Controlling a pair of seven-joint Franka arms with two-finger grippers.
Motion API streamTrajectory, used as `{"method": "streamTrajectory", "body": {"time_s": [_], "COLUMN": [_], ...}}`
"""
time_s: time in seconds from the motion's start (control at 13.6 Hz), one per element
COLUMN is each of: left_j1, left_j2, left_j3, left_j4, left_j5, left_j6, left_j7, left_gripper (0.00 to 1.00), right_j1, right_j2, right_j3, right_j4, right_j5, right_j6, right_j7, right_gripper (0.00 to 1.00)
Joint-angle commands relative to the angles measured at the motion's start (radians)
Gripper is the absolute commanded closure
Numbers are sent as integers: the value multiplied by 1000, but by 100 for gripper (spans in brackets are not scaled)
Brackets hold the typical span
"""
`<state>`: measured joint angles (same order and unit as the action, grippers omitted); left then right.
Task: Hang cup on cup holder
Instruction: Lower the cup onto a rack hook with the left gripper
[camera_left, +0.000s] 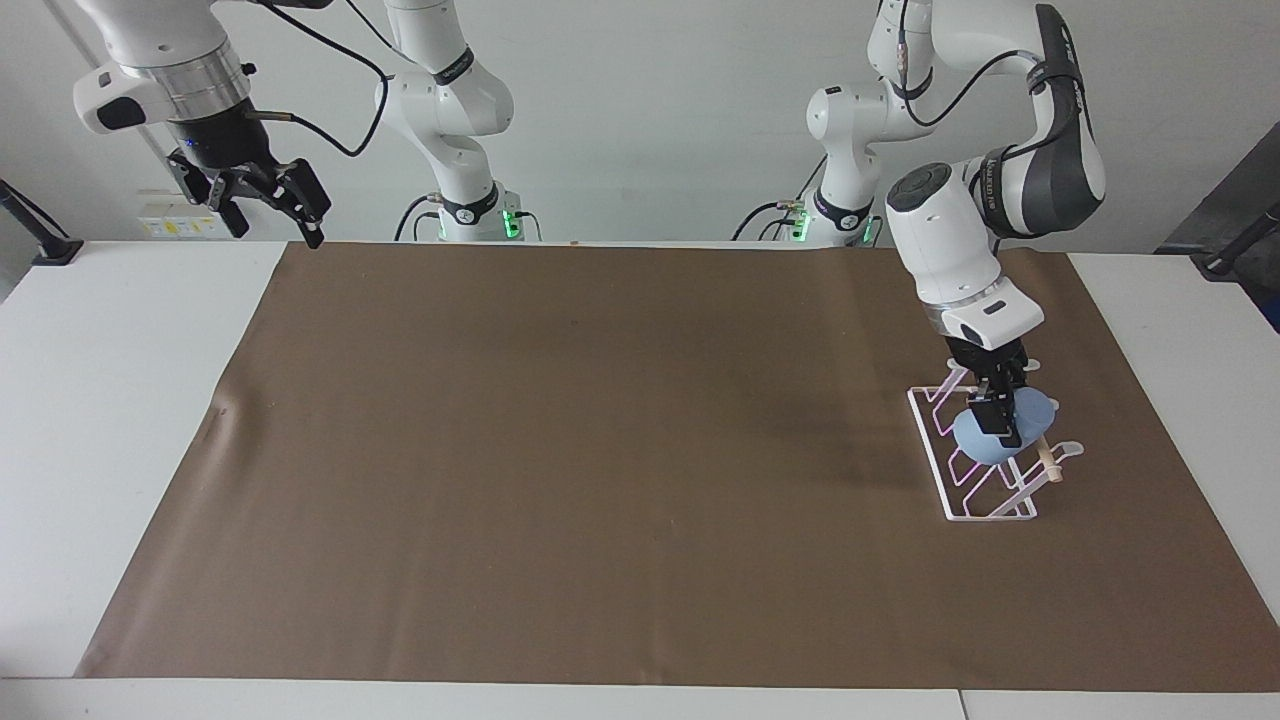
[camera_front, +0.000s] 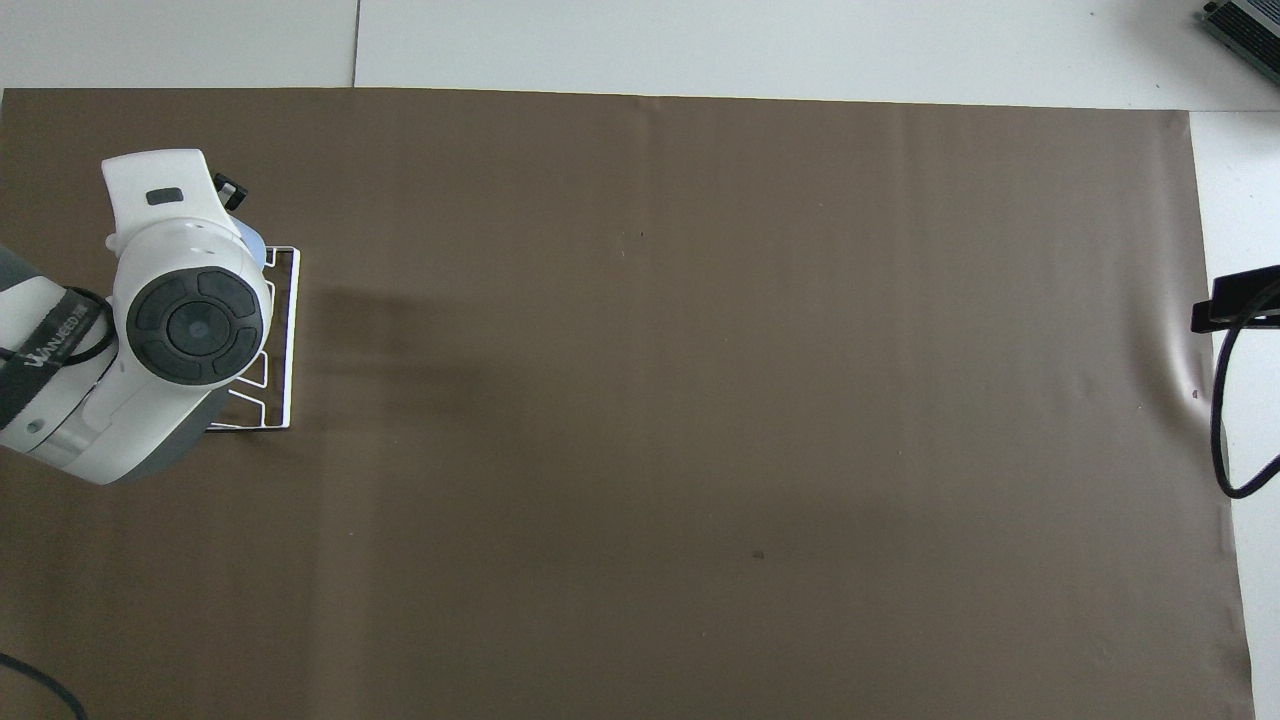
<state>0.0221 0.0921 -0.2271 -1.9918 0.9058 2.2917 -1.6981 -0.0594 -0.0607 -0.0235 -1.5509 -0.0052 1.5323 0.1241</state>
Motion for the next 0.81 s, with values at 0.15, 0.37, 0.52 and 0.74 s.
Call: {"method": "streamTrajectory", "body": {"time_s": [0.15, 0.37, 0.52, 0.74], "left_j1": [19, 27, 27, 27], "left_j2": [1, 1, 3, 3], "left_j3": [-6, -6, -6, -6], "left_j4": [-30, -30, -30, -30], "left_j5": [27, 27, 27, 27], "left_j6": [35, 37, 35, 35], "left_j7": [3, 3, 5, 6], "left_gripper": [100, 80, 75, 74], "right_j1": [-7, 7, -3, 3], "right_j2": [-83, -83, -83, -90], "right_j3": [13, 25, 22, 16], "right_j4": [-147, -144, -144, -144], "right_j5": [-38, -64, -59, -50], "right_j6": [98, 91, 89, 63], "right_j7": [-60, -67, -67, -72], "right_gripper": [0, 0, 0, 0]}}
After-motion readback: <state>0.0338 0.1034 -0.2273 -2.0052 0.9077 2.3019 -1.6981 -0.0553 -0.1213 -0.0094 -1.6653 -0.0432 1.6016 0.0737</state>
